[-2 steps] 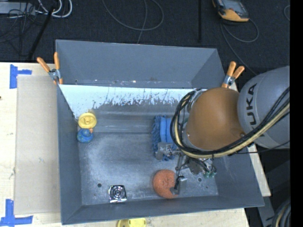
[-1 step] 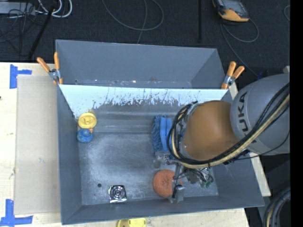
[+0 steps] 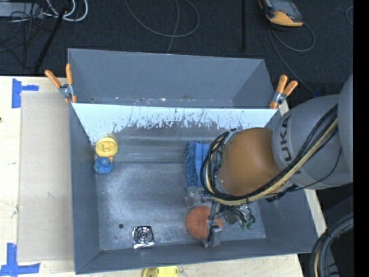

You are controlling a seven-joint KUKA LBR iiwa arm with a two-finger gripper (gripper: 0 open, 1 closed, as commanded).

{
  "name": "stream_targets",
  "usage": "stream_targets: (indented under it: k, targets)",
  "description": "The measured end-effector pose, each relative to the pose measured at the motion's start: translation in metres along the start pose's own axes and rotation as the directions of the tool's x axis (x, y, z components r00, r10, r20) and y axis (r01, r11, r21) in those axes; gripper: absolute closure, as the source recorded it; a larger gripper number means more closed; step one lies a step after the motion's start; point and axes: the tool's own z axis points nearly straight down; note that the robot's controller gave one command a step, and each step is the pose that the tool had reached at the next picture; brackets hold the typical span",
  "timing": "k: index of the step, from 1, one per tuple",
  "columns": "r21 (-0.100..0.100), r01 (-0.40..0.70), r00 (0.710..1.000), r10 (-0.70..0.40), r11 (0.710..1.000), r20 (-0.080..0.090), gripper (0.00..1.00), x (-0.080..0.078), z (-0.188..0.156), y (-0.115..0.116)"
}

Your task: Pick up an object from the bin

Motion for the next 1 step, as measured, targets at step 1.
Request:
stream_targets:
  k: [1]
  targets:
    - [0.000,-0.051,0.999,0.051,0.999,0.001,0.00,-0.0014,0.0164,-0.0175]
